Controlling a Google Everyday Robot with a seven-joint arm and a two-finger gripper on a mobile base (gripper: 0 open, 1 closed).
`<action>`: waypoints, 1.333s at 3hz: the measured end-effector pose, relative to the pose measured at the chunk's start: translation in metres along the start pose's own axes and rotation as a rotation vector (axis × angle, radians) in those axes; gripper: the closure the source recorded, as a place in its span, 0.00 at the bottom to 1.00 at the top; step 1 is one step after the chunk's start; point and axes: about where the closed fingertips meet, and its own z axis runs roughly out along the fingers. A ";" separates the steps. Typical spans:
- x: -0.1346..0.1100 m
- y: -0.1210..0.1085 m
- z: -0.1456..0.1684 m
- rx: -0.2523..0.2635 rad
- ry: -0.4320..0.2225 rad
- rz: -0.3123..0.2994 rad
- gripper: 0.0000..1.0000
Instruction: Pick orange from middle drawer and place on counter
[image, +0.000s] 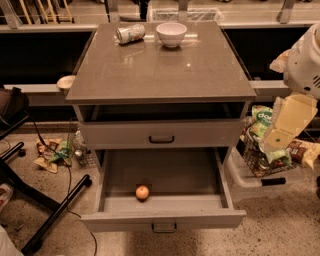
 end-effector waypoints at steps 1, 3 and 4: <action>-0.009 0.010 0.027 -0.002 -0.015 0.059 0.00; -0.028 0.034 0.113 -0.002 -0.108 0.184 0.00; -0.029 0.038 0.118 -0.011 -0.111 0.191 0.00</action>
Offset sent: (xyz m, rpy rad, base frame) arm 0.0174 0.0720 -0.1447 0.2104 0.0298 -0.1926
